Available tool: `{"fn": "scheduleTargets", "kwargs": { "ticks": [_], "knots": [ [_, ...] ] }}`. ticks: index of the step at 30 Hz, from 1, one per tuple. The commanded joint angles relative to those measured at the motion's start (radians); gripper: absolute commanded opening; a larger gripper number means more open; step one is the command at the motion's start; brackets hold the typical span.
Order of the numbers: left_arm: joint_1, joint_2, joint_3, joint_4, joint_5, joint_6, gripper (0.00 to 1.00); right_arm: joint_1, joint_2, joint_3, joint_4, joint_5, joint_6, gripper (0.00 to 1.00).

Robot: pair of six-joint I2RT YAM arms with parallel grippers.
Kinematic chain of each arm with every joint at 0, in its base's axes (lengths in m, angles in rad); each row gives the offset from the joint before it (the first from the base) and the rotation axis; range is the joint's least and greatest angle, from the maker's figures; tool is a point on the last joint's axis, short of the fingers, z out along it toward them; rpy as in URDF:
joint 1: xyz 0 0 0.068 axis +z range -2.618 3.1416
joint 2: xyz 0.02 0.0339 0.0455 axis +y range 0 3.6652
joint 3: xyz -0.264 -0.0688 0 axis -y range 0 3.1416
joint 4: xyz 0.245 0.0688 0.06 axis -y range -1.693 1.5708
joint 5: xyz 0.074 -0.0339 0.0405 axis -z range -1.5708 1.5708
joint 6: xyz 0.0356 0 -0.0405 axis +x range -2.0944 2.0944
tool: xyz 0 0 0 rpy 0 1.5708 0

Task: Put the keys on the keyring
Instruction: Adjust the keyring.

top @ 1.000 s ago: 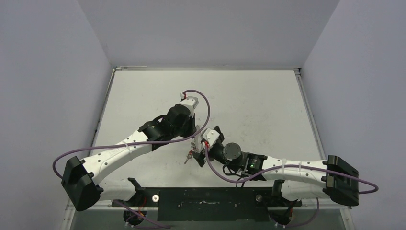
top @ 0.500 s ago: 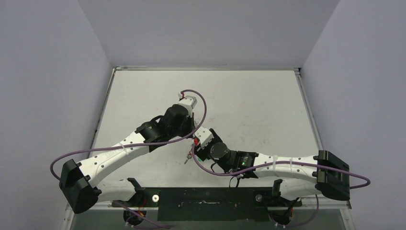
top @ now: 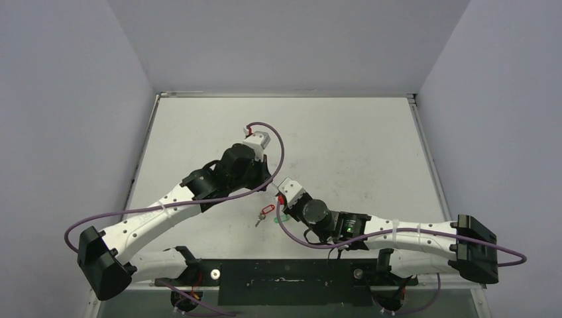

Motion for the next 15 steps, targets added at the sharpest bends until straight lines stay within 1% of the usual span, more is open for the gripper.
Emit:
{"fn": "scheduleTargets", "kwargs": {
  "ticks": [1, 6, 15],
  "knots": [
    [0.014, -0.047, 0.036, -0.025, 0.063, -0.003, 0.0, -0.007, -0.026, 0.02, -0.043, 0.021, -0.054, 0.0],
    [0.035, -0.05, 0.057, -0.098, 0.115, 0.007, 0.0, -0.008, -0.032, 0.037, -0.092, 0.008, -0.09, 0.0],
    [0.128, -0.021, 0.128, -0.278, 0.263, 0.091, 0.0, -0.008, -0.029, 0.107, -0.254, -0.021, -0.16, 0.0]
  ]
}}
